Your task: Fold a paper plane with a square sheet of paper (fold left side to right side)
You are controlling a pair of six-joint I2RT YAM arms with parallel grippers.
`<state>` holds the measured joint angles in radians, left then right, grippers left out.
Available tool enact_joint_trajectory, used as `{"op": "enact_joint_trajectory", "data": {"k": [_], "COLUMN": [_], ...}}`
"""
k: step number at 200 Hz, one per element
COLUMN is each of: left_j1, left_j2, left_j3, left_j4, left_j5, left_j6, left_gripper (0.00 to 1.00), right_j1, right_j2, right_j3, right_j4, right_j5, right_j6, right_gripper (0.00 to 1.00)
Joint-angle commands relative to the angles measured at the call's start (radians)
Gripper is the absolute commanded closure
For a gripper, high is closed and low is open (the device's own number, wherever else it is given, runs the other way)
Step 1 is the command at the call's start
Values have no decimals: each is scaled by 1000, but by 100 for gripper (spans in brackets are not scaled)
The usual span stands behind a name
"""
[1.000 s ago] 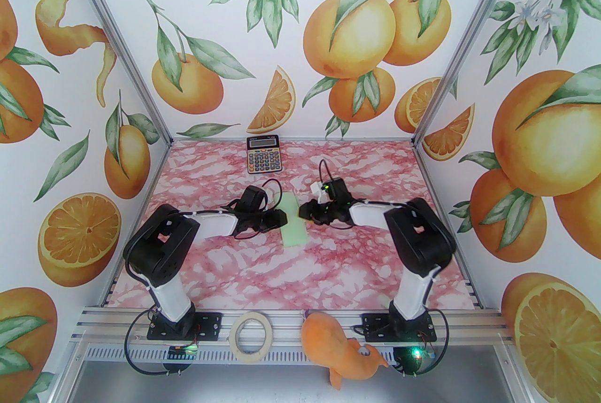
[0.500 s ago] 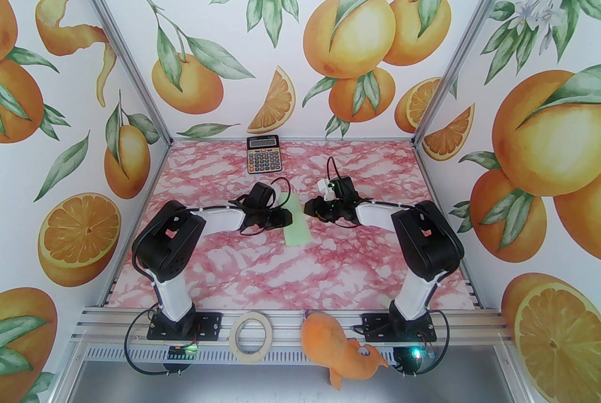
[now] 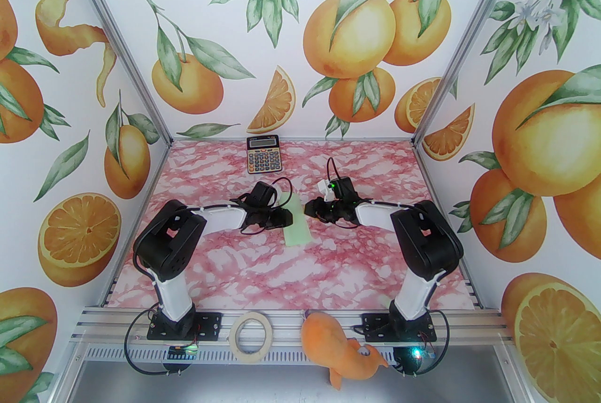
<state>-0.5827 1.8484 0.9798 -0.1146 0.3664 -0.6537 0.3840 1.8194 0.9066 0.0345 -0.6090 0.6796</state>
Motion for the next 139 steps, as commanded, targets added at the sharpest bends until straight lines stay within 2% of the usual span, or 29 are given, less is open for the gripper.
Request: {"op": "enact_joint_trajectory", "data": {"k": [1, 139], "left_j1": [9, 62], "left_j2": [29, 18], "left_j3": [-15, -75], "left_j4": [-54, 7], "left_j5": [1, 85], "left_j6": [10, 28], "left_gripper": [58, 60], "right_j1": [1, 4], "right_j2": [16, 33], "right_j3": [-8, -9], "right_j4": [4, 8], "right_j5": [11, 5], "right_j6": [-12, -13], "right_gripper": [68, 68]}}
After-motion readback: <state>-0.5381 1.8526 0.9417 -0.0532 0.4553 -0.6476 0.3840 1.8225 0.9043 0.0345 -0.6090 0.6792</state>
